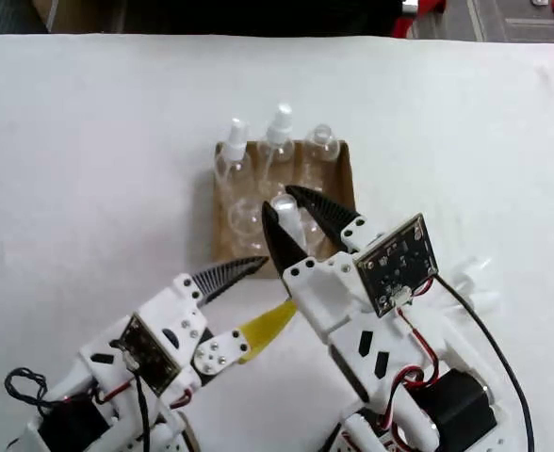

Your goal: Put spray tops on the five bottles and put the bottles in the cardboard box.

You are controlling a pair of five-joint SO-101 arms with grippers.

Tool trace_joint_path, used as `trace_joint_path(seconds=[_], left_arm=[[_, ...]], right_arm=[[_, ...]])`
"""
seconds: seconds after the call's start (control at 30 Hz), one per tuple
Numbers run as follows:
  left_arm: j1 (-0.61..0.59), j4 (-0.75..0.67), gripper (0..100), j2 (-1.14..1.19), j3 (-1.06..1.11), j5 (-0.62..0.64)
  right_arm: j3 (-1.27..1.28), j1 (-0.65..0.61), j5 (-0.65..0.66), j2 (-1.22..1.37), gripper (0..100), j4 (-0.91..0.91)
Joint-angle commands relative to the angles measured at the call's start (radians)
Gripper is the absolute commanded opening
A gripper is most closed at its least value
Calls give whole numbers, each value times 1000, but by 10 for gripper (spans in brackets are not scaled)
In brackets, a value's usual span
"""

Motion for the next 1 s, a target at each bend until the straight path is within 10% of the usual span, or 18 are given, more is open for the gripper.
trace_joint_path(seconds=[0.0,0.13,0.97], left_arm=[[15,-34,147,-4,2,11],[13,-78,17,-4,3,9],[-84,117,21,-5,-6,-193]], right_arm=[[-5,-2,15,-5,15,-21],[0,-64,15,-5,15,-13],[-342,50,15,-2,15,76]])
